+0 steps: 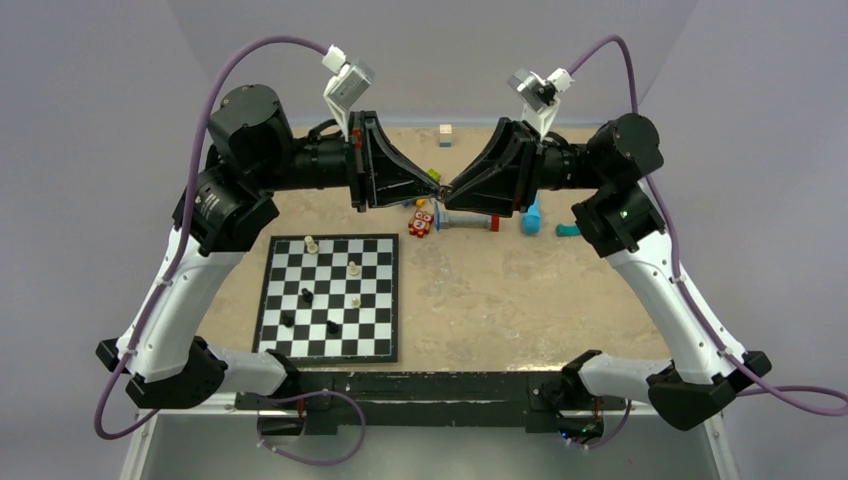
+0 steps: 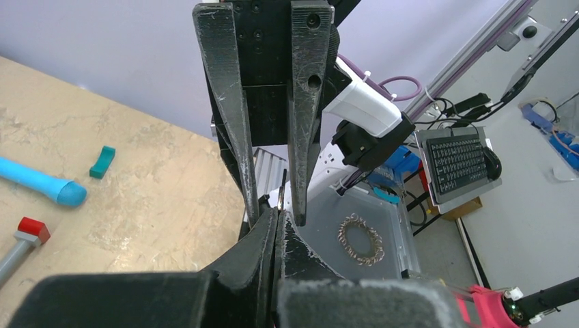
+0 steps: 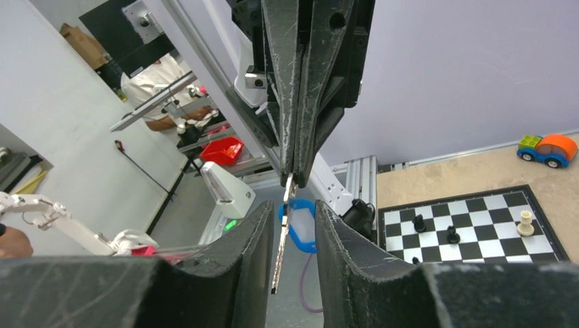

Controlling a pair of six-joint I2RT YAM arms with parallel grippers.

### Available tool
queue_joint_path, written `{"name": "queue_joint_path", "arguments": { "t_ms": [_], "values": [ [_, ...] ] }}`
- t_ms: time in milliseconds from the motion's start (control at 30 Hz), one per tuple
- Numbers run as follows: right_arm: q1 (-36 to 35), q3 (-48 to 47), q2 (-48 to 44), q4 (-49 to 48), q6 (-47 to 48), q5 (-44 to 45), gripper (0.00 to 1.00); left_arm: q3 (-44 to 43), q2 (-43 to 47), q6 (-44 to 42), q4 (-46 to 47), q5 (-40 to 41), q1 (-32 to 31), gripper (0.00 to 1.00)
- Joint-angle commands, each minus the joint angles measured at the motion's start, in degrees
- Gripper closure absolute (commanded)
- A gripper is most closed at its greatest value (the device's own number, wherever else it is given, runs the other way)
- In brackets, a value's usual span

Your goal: Remove the keys from the keyring

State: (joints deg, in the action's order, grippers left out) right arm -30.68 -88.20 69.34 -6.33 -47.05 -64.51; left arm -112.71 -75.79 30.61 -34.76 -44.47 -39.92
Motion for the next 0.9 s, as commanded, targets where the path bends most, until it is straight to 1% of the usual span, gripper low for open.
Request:
{"name": "queue_joint_path", "arguments": {
  "t_ms": [0,233,567,867],
  "values": [
    [-0.24,-2.84,0.0,-1.58,-0.6,1.92,0.69,0.11,0.73,0.95,2.53,0.53,-0.28,1.0],
    [-0.37,-3.34,0.48,-1.58,-0.5,3.29,0.75,0.47,0.81,0.36,2.16,0.8,-0.21,1.0],
    [-0.62,-3.99,1.75,-1.44,-0.2,3.51,0.78,0.39,0.71,-0.07,1.8,1.41,-0.2,1.0],
    [-1.16,-4.25,2.29,0.73,1.63,3.65,0.8,0.32,0.42,0.05,2.22,2.59,-0.27,1.0]
  ]
}}
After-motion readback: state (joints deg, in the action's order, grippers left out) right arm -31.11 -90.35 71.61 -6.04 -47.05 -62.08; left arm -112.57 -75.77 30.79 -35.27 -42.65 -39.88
